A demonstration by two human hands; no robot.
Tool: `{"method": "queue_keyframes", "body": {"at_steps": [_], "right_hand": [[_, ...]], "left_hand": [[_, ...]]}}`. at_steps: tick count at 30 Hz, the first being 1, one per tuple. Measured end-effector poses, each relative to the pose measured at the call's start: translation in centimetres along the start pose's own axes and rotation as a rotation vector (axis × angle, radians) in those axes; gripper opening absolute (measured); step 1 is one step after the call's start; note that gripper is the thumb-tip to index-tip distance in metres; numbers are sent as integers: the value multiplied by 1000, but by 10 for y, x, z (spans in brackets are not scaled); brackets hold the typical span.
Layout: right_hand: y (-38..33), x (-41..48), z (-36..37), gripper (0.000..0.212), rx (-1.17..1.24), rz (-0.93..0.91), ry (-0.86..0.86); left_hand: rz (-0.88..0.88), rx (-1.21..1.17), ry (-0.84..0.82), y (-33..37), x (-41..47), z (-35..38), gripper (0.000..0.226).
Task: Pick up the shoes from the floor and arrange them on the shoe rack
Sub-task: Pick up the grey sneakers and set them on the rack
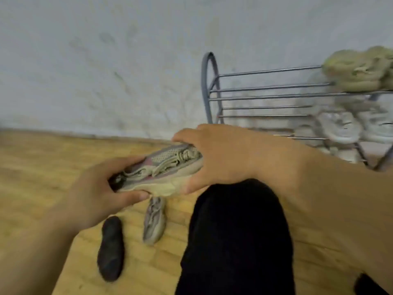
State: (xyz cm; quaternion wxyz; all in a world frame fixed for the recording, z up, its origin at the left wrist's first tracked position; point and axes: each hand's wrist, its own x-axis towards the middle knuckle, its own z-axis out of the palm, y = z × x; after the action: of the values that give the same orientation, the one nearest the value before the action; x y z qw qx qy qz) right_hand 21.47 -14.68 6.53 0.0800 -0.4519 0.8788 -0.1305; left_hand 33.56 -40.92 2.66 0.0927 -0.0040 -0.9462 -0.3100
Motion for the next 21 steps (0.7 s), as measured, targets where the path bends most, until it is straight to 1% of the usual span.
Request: {"method": "queue_keyframes", "body": {"at_steps": [3, 6, 8, 10, 11, 13, 15, 16, 18, 21], "right_hand": [[-81, 81, 40, 113, -133, -219, -233], [-141, 123, 107, 114, -195, -358, -408], [-157, 128, 163, 117, -203, -370, -524], [-162, 122, 205, 118, -225, -338, -652], [-162, 120, 218, 116, -251, -326, -693], [-155, 124, 229, 109, -285, -294, -698], [-142, 132, 229, 110, -289, -229, -680], [-133, 136, 228, 110, -291, -194, -672], [-117, 144, 226, 106, -287, -104, -648], [-94, 161, 211, 98, -313, 27, -608]], "left_hand": [[-290, -82, 117, -69, -88, -16, 82], [-547, -94, 149, -118, -164, -14, 78], [-641, -40, 98, -144, -199, -2, 81], [-667, 0, -16, -163, -218, 19, 86], [-690, -20, -58, -170, -222, 32, 85], [-713, -96, -70, -184, -222, 57, 77], [-703, -169, -49, -201, -208, 82, 75], [-680, -175, -41, -207, -195, 92, 77], [-652, -173, -44, -223, -168, 113, 91], [-743, -211, -9, -247, -126, 136, 103]]}}
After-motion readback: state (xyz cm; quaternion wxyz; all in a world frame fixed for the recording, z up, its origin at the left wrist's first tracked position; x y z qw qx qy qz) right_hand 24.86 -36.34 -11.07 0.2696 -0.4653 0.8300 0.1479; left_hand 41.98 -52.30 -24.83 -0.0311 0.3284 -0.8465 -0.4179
